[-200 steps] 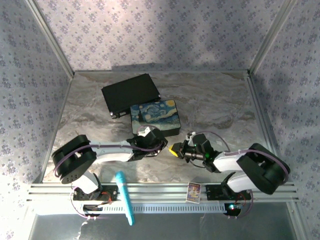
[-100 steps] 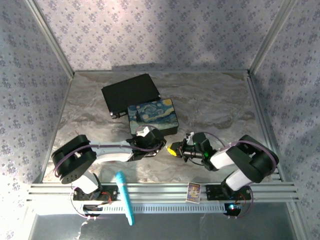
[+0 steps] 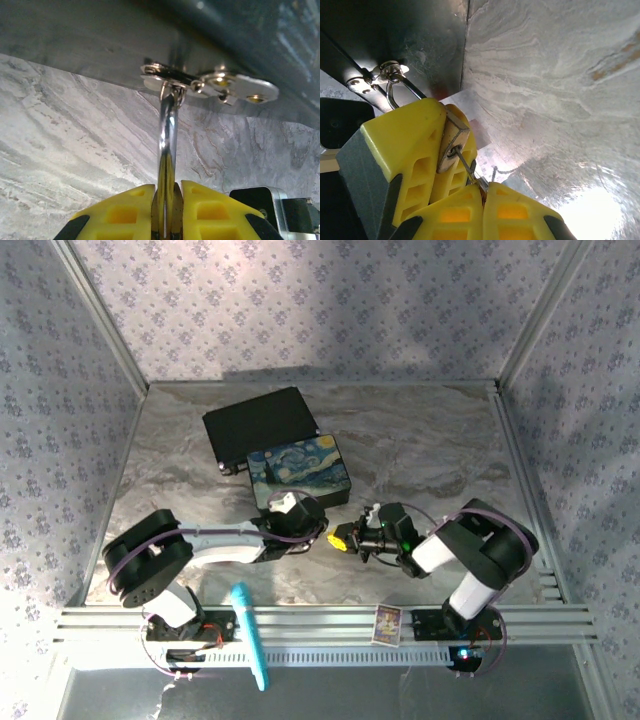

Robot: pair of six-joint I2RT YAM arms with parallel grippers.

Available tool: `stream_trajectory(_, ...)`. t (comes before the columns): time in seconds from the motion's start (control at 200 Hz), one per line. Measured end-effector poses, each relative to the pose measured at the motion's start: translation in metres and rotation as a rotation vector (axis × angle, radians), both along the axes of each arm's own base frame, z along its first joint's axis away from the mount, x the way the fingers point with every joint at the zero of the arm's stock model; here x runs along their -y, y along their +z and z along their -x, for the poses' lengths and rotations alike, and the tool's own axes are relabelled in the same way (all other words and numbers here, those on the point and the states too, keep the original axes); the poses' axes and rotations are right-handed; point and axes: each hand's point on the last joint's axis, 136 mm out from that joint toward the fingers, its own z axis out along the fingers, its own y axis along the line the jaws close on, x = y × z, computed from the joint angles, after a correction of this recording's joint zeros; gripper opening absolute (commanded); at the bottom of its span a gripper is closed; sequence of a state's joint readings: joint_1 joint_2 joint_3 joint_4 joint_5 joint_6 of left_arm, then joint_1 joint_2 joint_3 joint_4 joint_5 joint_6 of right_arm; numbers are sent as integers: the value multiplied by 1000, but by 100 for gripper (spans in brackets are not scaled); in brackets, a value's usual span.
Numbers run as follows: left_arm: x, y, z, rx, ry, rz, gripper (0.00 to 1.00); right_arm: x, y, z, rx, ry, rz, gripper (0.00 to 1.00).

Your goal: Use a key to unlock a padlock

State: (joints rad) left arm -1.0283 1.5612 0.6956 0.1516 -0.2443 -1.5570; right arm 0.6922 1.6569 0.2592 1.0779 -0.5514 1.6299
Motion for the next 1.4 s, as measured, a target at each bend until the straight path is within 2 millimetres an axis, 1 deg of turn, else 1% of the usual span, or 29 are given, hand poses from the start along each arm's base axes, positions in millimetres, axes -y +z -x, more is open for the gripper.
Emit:
stream_trajectory(0.19,-6,4,3,11,-5,9,0,-2,1,0,8,28,-33,0)
stream_trajectory(0.365,-6,12,2,33,-10,29,0,-3,7,-2,28,43,-65,0)
stream_trajectory(0.58,-7,10,2,42,-10,48,0,-7,5,1,22,63,-80,0)
stream_trajectory(0.88,-2,16,-1,86,-9,109,0,-1,12,-3,15,86,-120,0)
stream_trajectory(0.969,-2,16,-1,90,-14,106,0,-1,9,-4,3,105,-127,0)
stream_trajectory(1.164,-2,16,-1,99,-21,109,0,2,11,-4,-8,133,-144,0)
stream_trajectory(1.404,1,15,5,127,-59,118,0,7,9,-2,-31,162,-156,0)
